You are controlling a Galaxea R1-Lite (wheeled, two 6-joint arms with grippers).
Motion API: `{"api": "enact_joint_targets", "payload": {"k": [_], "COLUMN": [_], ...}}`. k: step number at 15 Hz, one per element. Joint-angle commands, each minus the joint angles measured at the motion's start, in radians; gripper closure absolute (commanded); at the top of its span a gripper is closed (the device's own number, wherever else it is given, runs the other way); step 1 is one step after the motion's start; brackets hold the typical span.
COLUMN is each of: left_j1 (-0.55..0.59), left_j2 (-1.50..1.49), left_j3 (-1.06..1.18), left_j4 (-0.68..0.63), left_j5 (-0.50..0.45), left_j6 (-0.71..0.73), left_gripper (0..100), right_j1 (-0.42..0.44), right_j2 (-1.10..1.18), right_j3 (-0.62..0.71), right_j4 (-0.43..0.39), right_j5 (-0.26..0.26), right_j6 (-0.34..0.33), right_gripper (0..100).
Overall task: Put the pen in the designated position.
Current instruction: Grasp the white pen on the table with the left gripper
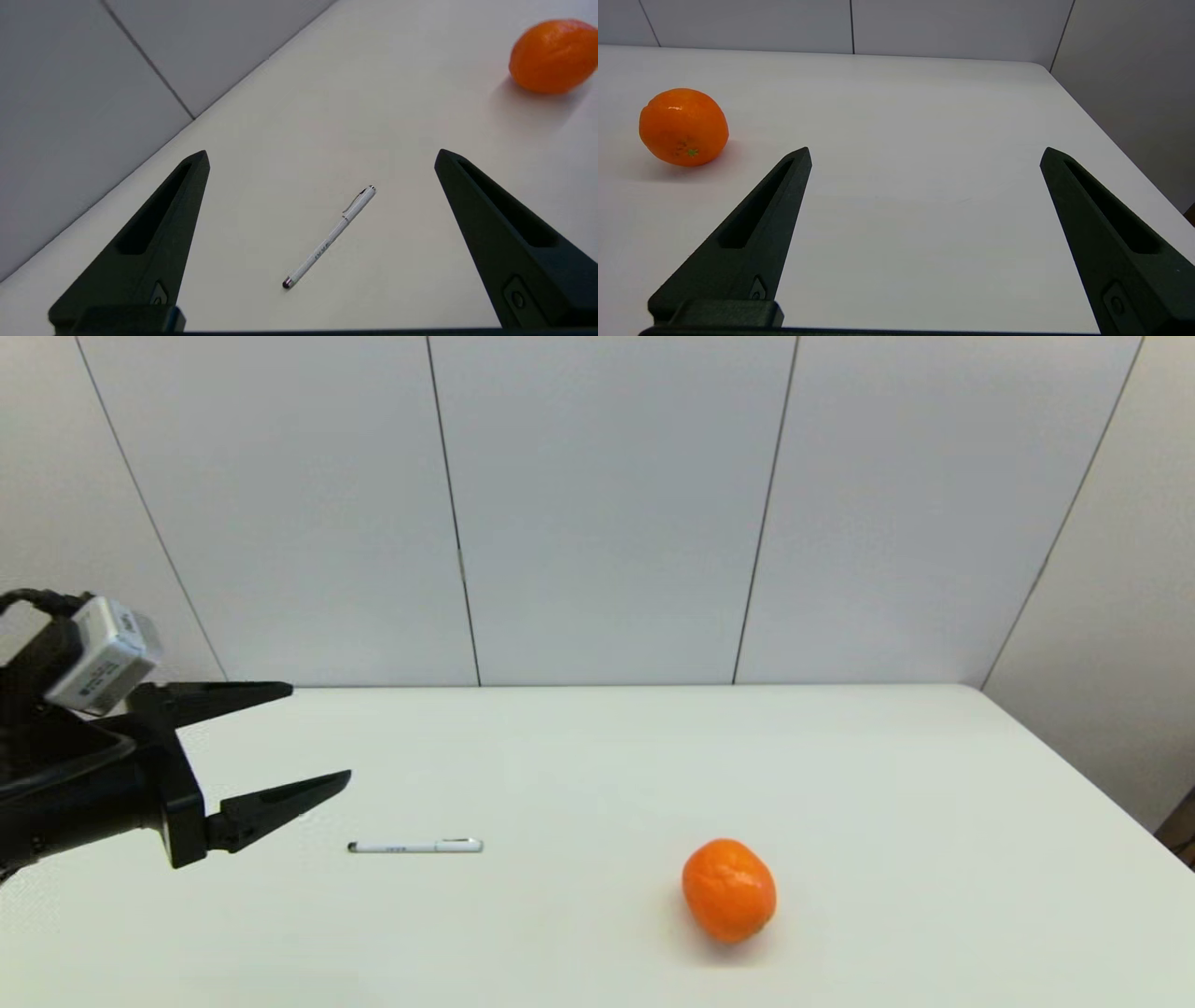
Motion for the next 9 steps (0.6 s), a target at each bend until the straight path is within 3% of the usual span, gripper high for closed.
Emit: {"api": "enact_joint_targets", "payload": {"k": [1,5,9], "left_j1": [0.004,0.004,0.003], "left_j2": [0.214,0.322,0.469], "left_j3": [-0.003,-0.006,-0.078], "left_j4": [-0.033,-0.031,-0.025], "left_j5": [-0.134,-0.156,-0.239], "left_j6": [0.176,0.303,0.457], "left_gripper": [0,0,0], "right_j1": [0.0,0.0,0.0], "right_j2": [0.001,0.001,0.001], "right_j3": [0.014,0.014,0.014], "right_j4": [0.0,0.0,0.0], "right_j5": [0.001,0.001,0.001], "right_j6": [-0.001,-0.001,-0.001], "right_gripper": [0,0,0]}}
